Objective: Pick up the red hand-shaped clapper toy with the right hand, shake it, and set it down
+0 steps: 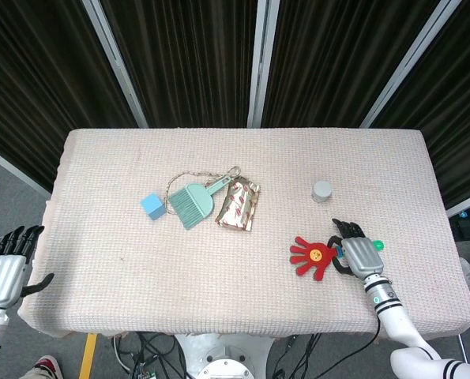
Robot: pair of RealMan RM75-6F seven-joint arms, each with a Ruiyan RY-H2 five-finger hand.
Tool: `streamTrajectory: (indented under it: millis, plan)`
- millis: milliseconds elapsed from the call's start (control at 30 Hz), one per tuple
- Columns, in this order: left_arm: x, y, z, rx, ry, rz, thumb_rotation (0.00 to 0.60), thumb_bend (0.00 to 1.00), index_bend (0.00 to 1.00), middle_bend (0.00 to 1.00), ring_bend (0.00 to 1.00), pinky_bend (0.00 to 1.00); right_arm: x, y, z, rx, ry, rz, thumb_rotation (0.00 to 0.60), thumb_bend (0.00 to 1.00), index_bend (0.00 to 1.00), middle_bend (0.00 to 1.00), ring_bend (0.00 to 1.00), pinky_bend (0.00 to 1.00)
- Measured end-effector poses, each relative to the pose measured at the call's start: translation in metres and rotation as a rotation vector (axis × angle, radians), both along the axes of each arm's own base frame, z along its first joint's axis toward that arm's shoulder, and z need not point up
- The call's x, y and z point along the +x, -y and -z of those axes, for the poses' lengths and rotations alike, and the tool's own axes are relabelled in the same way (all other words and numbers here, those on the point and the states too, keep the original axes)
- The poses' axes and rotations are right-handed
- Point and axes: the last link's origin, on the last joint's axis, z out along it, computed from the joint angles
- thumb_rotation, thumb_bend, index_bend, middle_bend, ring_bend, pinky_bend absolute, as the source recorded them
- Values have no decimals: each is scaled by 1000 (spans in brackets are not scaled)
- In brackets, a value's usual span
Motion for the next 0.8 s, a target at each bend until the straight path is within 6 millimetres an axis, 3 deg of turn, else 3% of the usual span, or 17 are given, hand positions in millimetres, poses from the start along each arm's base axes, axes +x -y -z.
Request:
streamTrajectory:
  millis: [300, 633, 700, 800]
  plan:
    - [0, 0, 1, 0, 1, -2, 600, 199, 58, 77, 14, 98, -1, 0, 0, -30, 10, -3, 600, 387, 569, 12, 0, 0]
    - [-2, 2, 0, 7, 6, -3, 600, 198, 58, 77, 14, 99, 5, 3, -5, -119, 120, -17, 600, 476, 759, 157, 3, 9]
    - [-2, 2, 0, 8, 9, -3, 600, 199, 58, 77, 14, 99, 6, 3, -7, -150, 170, -16, 600, 495, 788, 180, 29, 57]
    - [-3, 2, 0, 7, 11, -3, 600, 199, 58, 77, 14, 99, 8, 5, -10, -198, 247, -21, 600, 527, 848, 232, 117, 213]
